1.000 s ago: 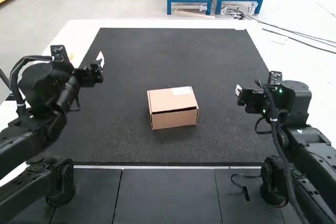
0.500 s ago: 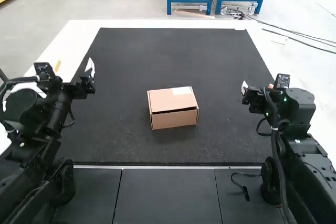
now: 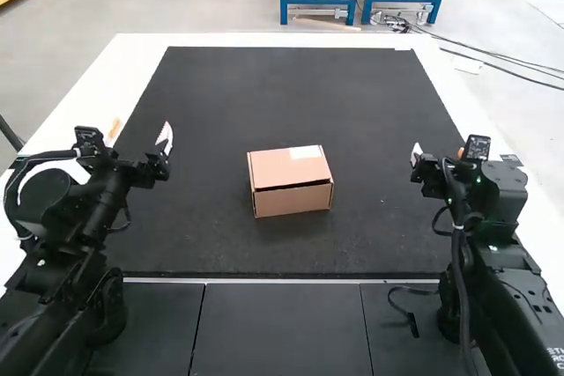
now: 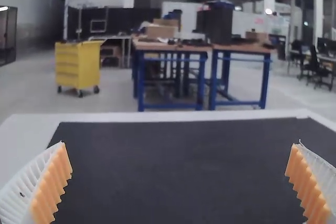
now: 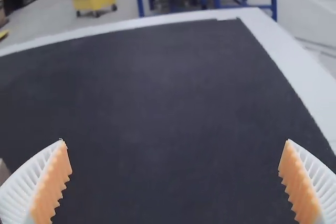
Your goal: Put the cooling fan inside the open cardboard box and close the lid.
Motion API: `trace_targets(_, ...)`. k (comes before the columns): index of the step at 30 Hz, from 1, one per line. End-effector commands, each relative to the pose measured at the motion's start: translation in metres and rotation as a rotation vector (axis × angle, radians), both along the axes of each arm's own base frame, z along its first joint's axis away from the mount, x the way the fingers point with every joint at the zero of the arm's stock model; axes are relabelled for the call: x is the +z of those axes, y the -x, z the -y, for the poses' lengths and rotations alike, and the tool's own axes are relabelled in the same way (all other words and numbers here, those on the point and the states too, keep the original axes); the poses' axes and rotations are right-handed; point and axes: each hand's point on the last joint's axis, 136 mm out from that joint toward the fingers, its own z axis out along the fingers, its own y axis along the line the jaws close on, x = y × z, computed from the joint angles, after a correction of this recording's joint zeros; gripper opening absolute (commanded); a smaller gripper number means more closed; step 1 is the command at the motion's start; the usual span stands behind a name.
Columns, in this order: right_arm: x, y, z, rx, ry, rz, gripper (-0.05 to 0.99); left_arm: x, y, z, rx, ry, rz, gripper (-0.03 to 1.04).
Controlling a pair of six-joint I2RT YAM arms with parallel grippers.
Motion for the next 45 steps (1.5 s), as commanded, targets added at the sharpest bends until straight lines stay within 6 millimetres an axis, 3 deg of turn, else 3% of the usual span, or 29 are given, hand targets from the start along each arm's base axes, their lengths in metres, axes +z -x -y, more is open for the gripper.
trace_targets(1,-0.026,0.005,0.0,0.005,0.021,-0.012,0.91,0.005,0.001,-0.005,0.015,-0.003,0.039,0.96)
trace_targets(6,-0.03,0.009,-0.003,0.023,0.022,0.022,0.91,-0.001,-0.002,-0.017,0.049,-0.006,0.022,0.96)
trace_targets(10,-0.027,0.011,-0.005,0.032,0.023,0.048,0.91,-0.024,-0.005,-0.016,0.021,-0.021,-0.073,0.96)
trace_targets(13,-0.035,0.011,-0.006,0.044,0.02,0.023,0.91,-0.031,-0.007,-0.019,0.037,-0.042,-0.098,0.96)
trace_targets(17,-0.046,0.011,-0.006,0.041,0.017,-0.017,0.91,-0.057,-0.008,-0.023,0.06,-0.134,-0.193,0.97)
trace_targets(26,-0.077,0.016,-0.005,0.036,0.009,-0.144,0.91,-0.061,-0.008,-0.022,0.056,-0.135,-0.208,0.97)
trace_targets(45,-0.082,0.017,0.002,0.005,0.066,-0.163,0.91,-0.06,-0.008,-0.022,0.056,-0.136,-0.205,0.97)
